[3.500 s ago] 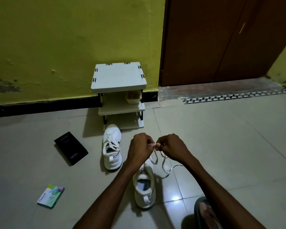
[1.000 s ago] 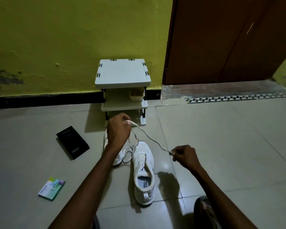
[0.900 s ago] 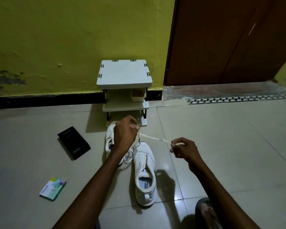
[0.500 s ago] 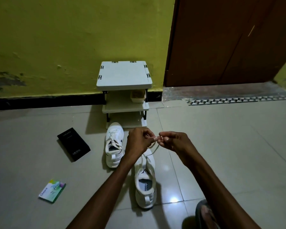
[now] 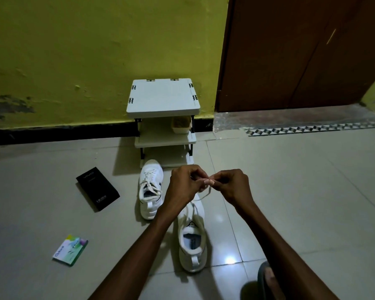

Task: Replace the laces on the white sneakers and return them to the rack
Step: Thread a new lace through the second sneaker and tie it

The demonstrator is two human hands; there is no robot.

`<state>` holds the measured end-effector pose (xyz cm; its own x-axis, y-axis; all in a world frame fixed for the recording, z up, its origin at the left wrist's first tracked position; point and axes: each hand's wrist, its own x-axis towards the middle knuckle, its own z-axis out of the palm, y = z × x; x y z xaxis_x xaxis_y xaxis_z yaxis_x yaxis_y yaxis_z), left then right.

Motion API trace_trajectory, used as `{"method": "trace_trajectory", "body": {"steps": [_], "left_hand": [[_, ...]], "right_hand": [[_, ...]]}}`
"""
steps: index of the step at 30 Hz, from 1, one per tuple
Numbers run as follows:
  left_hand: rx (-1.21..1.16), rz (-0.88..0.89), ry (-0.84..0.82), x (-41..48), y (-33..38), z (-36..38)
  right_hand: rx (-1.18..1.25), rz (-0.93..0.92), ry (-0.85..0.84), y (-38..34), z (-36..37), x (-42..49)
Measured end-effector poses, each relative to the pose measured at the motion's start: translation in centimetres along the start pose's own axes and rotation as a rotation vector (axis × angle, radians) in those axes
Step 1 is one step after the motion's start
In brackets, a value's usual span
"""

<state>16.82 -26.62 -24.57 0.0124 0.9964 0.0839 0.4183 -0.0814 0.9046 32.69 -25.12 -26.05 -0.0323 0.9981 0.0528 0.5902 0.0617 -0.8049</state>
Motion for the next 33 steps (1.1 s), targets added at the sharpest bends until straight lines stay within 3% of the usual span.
{"method": "trace_trajectory", "body": {"steps": [9,16,28,33], "left_hand": [[-0.183,-0.058,-0.009,-0.3,0.3,-0.5],[0.002,0.024,0.104,0.1,0.9,-0.9],[0.249,0.050,0.155,0.7,1.9,-2.0],[0.226,0.083,0.125,0.9,2.1,-2.4]], "right_hand": [[0.233,-0.023,-0.081,-0.6,-0.9,0.2],[0.187,-0.030,-0.345,-1.8,-0.4,-0.3],[0.195,-0.089,-0.268,-2.1,1.1,-0.1],[0.120,-0.141,-0.167,-2.6,1.1,0.1]]}}
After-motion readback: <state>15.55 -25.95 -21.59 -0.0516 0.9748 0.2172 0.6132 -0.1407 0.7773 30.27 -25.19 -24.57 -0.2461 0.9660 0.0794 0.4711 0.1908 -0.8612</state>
